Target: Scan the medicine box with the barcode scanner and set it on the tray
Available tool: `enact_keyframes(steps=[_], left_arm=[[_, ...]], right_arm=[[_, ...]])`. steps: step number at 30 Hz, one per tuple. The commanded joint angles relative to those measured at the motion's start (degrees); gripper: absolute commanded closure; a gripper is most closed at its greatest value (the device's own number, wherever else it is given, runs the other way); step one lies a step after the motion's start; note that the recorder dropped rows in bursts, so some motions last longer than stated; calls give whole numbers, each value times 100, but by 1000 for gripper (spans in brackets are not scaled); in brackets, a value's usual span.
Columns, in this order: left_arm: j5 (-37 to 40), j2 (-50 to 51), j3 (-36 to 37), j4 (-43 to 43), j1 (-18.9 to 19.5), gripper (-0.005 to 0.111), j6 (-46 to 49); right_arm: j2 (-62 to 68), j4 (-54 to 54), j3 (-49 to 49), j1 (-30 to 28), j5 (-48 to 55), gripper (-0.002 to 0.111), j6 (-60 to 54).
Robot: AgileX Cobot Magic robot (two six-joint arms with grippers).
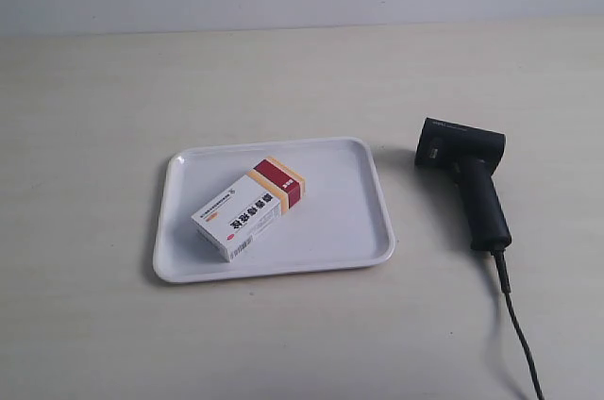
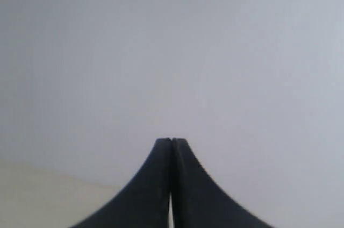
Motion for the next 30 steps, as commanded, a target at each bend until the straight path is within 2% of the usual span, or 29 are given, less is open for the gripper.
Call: enact_keyframes(steps=[1,6,11,13,17,20,23,27,30], left_arm=[[-1442,-23,2,31,-29,107,-257],[-841,735,-844,31,-29,107,305],[-592,2494,-1493,663,-29,107,47],[-592,3768,-1839,1338,-29,107,-418],[-682,5448,-2462,2852,-114,107,-1531],[-1005,6633,-2979,4259,-490,107,-2292],[-1059,7717,-3619,5593,-1135,107,-3013],[-308,8925,-4468,6351,-1844,106,-3352],[44,9528,-4837,6351,-2312,96,-3382]], right_arm=[[-26,-43,24,11,-427,108,-11],[-26,-43,24,11,-610,108,-11],[-26,-43,24,11,-756,108,-11],[-26,-43,24,11,-781,108,-11],[-26,2,24,11,-782,108,0],[-26,122,24,11,-782,108,0],[-26,134,24,11,-782,108,39],[-26,134,24,11,-782,108,39],[-26,134,24,11,-782,108,39]])
